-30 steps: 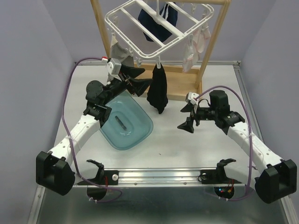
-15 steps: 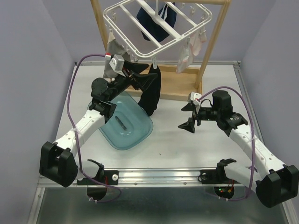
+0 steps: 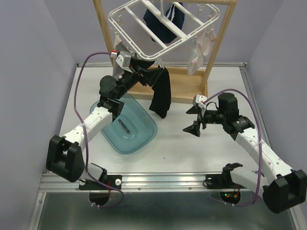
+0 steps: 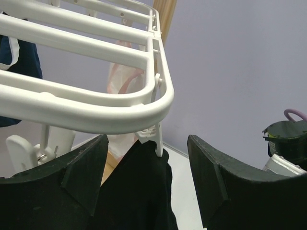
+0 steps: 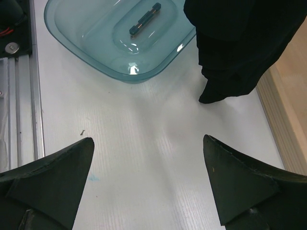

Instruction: Remove the underwear clipped to the hanger

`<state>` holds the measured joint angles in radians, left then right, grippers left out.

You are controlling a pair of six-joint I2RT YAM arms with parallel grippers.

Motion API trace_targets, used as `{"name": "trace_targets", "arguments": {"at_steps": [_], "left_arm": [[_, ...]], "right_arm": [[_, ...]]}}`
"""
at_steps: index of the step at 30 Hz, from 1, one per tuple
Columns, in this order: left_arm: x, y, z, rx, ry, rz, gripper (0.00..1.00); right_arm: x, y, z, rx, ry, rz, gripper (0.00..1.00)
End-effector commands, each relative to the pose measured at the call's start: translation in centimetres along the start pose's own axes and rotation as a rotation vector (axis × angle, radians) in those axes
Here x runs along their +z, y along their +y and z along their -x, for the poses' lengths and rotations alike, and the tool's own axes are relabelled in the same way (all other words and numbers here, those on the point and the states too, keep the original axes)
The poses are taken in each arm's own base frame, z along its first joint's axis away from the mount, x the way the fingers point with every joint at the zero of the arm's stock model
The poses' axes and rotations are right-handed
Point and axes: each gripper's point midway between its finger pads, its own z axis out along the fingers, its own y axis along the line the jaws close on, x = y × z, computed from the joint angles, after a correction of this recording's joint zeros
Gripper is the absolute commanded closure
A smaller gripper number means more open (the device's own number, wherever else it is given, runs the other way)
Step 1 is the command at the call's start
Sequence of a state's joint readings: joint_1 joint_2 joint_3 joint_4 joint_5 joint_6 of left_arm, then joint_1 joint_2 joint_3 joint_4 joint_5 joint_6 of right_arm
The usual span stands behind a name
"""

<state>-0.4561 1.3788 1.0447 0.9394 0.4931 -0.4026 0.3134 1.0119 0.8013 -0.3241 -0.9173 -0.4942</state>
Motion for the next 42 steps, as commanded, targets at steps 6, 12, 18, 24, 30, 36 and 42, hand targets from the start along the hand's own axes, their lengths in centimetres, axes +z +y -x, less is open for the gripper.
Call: {"name": "trace_targets", "arguments": {"at_steps": [6, 12, 18, 24, 30, 36, 42], "left_arm": [[1.7, -1.6, 4.5, 0.009, -0.159, -0.015, 0.25], [2.2, -1.6, 5.1, 0.009, -0.209, 0.021, 0.29], [2.5, -1.5, 5.5, 0.0, -0.233, 0.026, 0.5], [2.9, -1.9, 5.6, -0.011, -0.231, 0.001, 0.83], [2.6, -2.4, 5.7, -0.014, -0.231, -0.014, 1.0], [1.5, -2.2, 5.0, -0.021, -0.204, 0.022, 0.51], [-0.5, -2.0, 4.0, 0.012, -0.15, 0.075, 0.26]], "right_arm": [[-0.1, 0.1, 0.2, -0.031, -0.031, 0.001, 0.0], [-0.1, 0.1, 0.2, -0.03, -0.031, 0.001, 0.0], [-0.3, 0.0, 0.3, -0.032, -0.033, -0.005, 0.0], [-0.3, 0.0, 0.3, -0.033, -0.034, -0.007, 0.0], [-0.4, -0.2, 0.3, -0.034, -0.034, -0.013, 0.0], [-0.6, -0.3, 0.3, -0.039, -0.035, -0.023, 0.0], [-0.8, -0.6, 0.4, -0.049, -0.035, -0.039, 0.0]]}}
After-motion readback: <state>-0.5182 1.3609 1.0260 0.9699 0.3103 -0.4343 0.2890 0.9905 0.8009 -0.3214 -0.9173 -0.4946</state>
